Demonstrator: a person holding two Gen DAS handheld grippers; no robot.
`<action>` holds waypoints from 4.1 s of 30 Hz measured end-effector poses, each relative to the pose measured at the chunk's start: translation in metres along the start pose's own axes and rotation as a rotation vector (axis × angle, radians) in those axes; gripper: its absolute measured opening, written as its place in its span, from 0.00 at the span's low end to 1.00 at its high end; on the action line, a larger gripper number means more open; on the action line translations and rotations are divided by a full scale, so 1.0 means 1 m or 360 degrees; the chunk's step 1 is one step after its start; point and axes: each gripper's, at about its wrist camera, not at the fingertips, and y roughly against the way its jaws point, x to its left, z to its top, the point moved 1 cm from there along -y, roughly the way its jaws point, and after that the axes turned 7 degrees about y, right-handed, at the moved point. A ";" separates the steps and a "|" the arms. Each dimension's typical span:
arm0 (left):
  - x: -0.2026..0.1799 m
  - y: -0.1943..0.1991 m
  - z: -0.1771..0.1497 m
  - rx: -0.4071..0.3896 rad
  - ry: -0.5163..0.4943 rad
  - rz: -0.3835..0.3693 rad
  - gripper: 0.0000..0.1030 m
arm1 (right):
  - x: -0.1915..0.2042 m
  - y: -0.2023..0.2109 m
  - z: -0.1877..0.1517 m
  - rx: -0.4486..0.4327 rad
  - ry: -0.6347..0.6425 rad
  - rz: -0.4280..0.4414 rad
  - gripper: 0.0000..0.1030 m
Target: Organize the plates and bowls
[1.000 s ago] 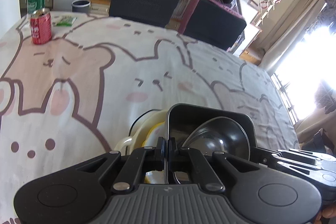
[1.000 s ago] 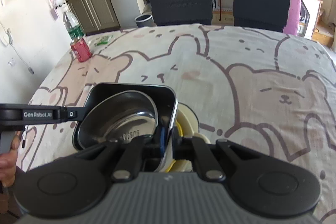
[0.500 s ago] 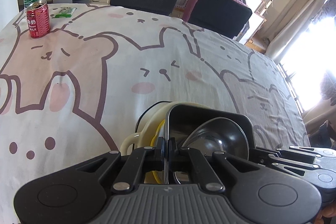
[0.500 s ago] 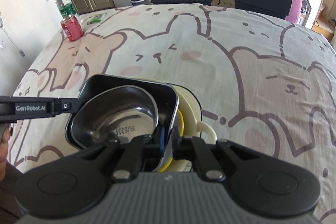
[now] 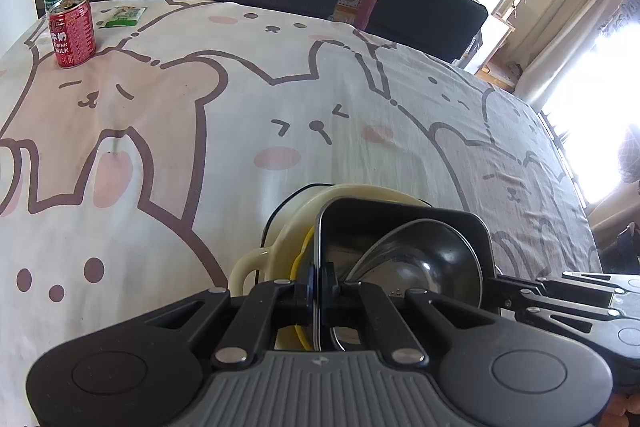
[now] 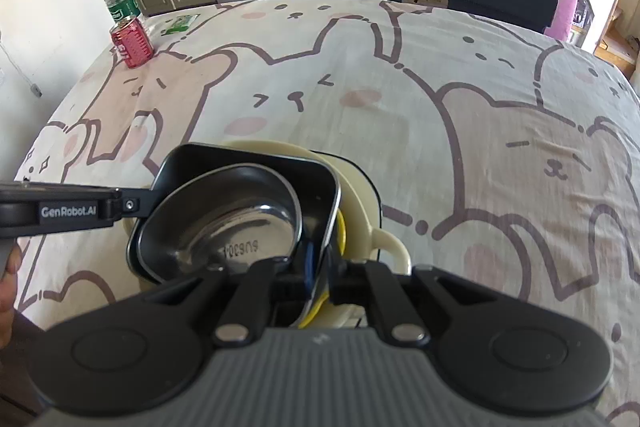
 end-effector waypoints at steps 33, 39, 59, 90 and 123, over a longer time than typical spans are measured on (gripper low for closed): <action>0.001 0.010 -0.001 -0.0001 -0.0072 0.0015 0.21 | -0.006 0.009 -0.001 -0.0044 -0.0010 -0.0004 0.19; 0.002 0.025 -0.003 -0.0046 -0.0091 -0.0008 0.39 | -0.007 0.023 -0.001 -0.0125 -0.0008 -0.0009 0.32; 0.001 0.112 -0.027 -0.0488 -0.0153 -0.0070 0.98 | -0.002 0.095 -0.024 -0.0558 -0.0043 -0.0216 0.83; 0.001 0.161 -0.124 -0.0807 -0.0364 0.0084 1.00 | 0.031 0.148 -0.126 -0.0929 -0.0099 -0.0320 1.00; 0.007 0.158 -0.171 -0.0859 -0.0474 0.0194 1.00 | 0.048 0.149 -0.176 -0.0925 -0.0016 -0.0384 1.00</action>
